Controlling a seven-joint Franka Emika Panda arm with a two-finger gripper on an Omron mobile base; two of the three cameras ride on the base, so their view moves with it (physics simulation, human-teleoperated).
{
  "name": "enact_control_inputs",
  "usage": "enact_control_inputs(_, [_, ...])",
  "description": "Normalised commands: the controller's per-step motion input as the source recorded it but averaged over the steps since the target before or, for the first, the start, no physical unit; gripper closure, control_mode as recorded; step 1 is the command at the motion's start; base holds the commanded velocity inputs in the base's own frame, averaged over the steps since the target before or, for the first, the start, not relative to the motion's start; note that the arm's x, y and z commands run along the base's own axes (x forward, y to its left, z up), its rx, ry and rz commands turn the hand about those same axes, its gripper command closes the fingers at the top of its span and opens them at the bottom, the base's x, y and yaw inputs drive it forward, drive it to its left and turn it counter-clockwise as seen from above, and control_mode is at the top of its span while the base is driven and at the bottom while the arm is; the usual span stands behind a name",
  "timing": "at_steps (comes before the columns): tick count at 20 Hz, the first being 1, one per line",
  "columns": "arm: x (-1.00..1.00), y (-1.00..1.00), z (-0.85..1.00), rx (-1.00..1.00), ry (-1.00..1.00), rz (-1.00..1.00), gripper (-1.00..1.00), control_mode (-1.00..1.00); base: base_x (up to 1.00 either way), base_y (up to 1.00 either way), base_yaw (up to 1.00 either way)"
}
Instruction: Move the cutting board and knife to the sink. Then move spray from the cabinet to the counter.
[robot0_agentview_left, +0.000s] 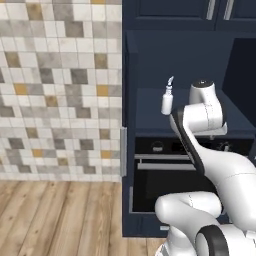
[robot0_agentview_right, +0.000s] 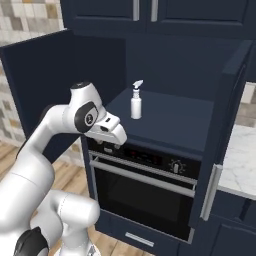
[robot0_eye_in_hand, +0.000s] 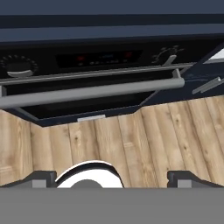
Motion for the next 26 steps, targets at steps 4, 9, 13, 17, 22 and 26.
enact_control_inputs(4, [0.00,0.00,0.00,0.00,0.00,0.00,-1.00,1.00,0.10,-0.05,-0.02])
enact_control_inputs(9, [0.00,0.00,0.00,0.00,0.00,0.00,-1.00,1.00,0.21,-0.26,-0.01])
enact_control_inputs(13, [0.00,0.00,0.00,0.00,0.00,0.00,-1.00,1.00,0.34,-0.13,0.00])
enact_control_inputs(17, [0.00,0.00,0.00,0.00,0.00,0.00,-1.00,1.00,0.41,-0.03,0.00])
enact_control_inputs(22, [0.00,0.00,0.00,0.00,0.00,0.00,-1.00,1.00,0.40,-0.09,0.00])
enact_control_inputs(26, [0.00,0.00,0.00,0.00,0.00,0.00,-1.00,1.00,0.25,-0.07,0.00])
